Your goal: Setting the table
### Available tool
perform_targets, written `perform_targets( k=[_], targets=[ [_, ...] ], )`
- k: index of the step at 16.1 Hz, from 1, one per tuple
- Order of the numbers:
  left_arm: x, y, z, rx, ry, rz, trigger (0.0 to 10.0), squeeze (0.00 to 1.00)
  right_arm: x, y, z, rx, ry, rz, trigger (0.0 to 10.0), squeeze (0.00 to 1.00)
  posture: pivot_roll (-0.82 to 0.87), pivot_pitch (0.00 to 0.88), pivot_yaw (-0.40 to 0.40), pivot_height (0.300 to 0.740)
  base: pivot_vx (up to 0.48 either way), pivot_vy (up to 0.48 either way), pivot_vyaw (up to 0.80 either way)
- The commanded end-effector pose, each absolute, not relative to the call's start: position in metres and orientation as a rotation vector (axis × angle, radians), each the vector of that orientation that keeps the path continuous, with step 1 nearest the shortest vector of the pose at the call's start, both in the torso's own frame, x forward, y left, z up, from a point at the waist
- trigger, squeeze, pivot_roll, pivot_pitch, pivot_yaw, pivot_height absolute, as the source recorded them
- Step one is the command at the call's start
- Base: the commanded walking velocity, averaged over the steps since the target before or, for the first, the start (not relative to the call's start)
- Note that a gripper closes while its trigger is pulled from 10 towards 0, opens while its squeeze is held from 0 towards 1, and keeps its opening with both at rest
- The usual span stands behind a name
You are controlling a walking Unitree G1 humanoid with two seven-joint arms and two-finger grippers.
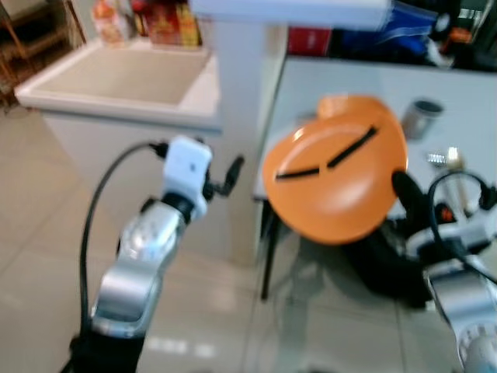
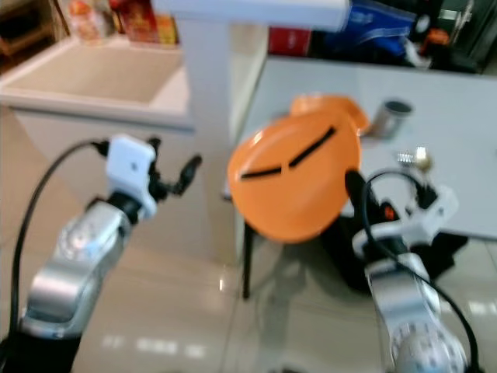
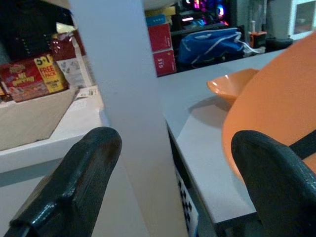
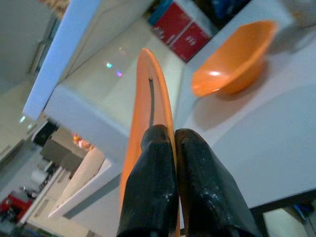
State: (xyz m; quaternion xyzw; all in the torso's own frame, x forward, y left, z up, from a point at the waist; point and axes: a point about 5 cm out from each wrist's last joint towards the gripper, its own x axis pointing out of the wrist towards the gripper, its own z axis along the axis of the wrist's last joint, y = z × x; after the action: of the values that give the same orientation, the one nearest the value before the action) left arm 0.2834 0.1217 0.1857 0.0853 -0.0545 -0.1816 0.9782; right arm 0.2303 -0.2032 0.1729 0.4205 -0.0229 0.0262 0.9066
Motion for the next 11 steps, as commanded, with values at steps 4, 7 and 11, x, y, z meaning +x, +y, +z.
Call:
perform_targets(
  k=[4,7,11],
  targets=[
    [0.286,0.121,0.187,0.163,-0.111,-0.357,10.0,0.0,0.239,-0.22,0.171,1.001,-0.107,-0.095,10.0,0.0,-0.02,0.04,0.05,0.74,0.0,-0.12,0.0],
    [0.282,0.12,0.187,0.195,-0.113,-0.378,10.0,0.0,0.252,-0.226,0.163,1.058,-0.091,-0.191,10.0,0.0,-0.01,0.045,0.039,0.74,0.0,0.0,0.0],
    [0.277,0.116,0.184,0.202,-0.106,-0.416,10.0,0.0,0.267,-0.217,0.159,1.07,-0.027,-0.15,10.0,0.0,0.01,0.047,0.005,0.74,0.0,0.0,0.0]
  ],
)
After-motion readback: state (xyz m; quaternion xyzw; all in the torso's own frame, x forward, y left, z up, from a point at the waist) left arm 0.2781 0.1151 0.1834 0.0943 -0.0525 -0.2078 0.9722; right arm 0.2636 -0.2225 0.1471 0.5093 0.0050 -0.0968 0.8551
